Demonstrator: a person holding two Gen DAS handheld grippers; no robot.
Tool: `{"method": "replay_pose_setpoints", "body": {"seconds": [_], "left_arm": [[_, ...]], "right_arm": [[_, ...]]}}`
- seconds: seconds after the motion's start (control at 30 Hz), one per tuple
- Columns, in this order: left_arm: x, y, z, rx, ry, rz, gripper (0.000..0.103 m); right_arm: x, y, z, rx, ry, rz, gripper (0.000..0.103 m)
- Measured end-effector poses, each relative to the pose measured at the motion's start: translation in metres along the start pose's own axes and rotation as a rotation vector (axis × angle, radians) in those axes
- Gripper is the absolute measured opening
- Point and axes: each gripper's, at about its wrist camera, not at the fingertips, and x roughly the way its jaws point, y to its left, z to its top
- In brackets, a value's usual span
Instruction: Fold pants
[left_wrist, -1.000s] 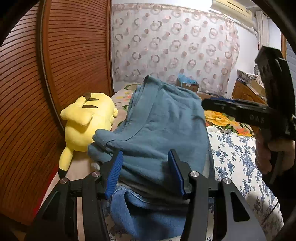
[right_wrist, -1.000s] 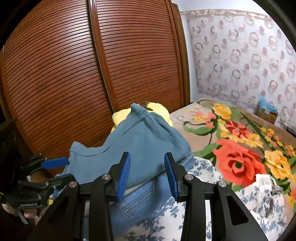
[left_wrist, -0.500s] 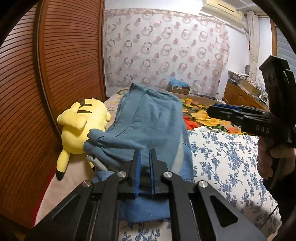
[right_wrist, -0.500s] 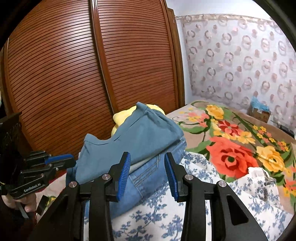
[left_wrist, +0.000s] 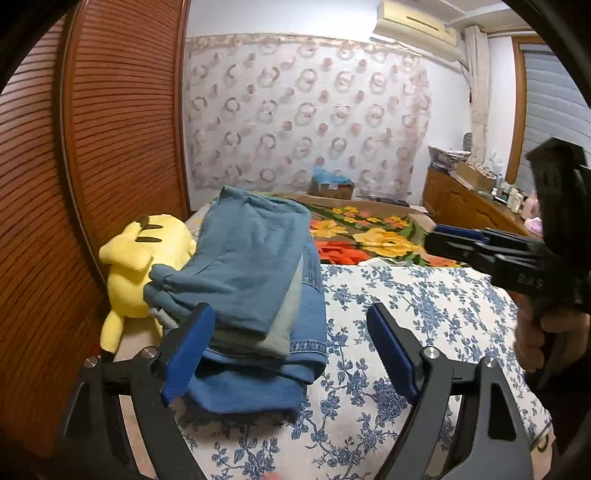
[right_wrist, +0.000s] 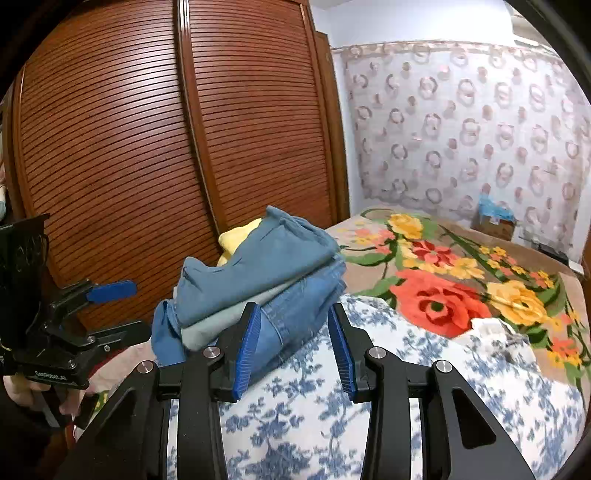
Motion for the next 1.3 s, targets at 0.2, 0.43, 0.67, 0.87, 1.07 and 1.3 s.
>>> {"method": "replay_pose_setpoints", "body": {"seconds": [0.2,0.43,0.67,0.87,1.07,1.3], "left_arm": [[-0.011,-0.017,-0.005,0.022,-0.008,-0.047,0.085],[-0.016,-0.042,-0.016,0.06,0.016,-0.075,0.085],[-0.023,-0.062,-0.024,0.058,0.005,-0.115,0.085],[-0.026,-0.082,-0.032,0.083,0.01,-0.161,0.085],[-0.032,-0.101,-0.043,0.108,0.031,-0.181,0.085],[-0.048,-0.112,-0.054,0.122,0.033,-0.178,0.085]], "right_arm": [[-0.029,0.008,-0.022,0.026,-0.011,-0.053,0.04],[-0.063,0.018,-0.048,0.064,-0.016,-0.131,0.04],[-0.098,0.033,-0.074,0.109,-0.021,-0.227,0.043],[-0.131,0.053,-0.092,0.131,-0.027,-0.319,0.05],[-0.161,0.07,-0.114,0.165,-0.033,-0.387,0.064],[-0.186,0.085,-0.128,0.201,-0.044,-0.415,0.085]]}}
